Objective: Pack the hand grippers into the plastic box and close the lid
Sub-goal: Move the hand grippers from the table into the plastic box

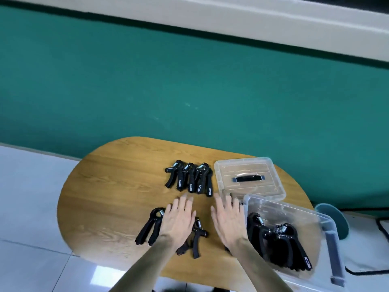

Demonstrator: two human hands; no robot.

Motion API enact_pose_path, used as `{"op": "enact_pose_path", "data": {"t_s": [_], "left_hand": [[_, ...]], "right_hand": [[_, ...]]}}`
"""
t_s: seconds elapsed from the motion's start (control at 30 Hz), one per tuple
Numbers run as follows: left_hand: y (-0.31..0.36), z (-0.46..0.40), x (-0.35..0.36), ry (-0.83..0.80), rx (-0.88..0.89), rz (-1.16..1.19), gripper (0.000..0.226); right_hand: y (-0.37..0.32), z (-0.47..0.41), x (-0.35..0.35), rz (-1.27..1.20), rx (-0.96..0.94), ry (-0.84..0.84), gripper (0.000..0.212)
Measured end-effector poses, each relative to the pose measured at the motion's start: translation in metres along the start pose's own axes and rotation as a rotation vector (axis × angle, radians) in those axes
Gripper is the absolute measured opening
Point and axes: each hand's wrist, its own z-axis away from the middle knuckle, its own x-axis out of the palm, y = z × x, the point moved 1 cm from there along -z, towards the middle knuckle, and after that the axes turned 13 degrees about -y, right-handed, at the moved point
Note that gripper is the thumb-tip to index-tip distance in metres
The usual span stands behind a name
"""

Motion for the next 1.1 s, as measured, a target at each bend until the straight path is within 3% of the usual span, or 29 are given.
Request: {"op": "enact_pose_path", "data": {"t_s": [0.23, 0.7, 0.87, 1.1], "left_hand": [[-0.072, 0.016, 0.038, -0.073, -0.074, 0.106, 0.061], [-0.105, -0.015, 0.117, -0.268, -0.110, 0.184, 0.071], [-0.115, -0.034, 0.147, -0.275, -0.119, 0.246, 0.074], [-0.114, -0.045, 0.185, -0.120, -0.095, 0.401, 0.077]], "right_hand": [[-0.066, -0.019, 0.017, 0.056, -0.059, -0.085, 0.053], [-0.100, -0.090, 0.071, 0.134, -0.148, -0.161, 0.052], [-0.118, -0.137, 0.084, 0.062, -0.149, -0.139, 0.051], [-0.145, -0.213, 0.097, -0.002, -0.124, -0.052, 0.059]]}}
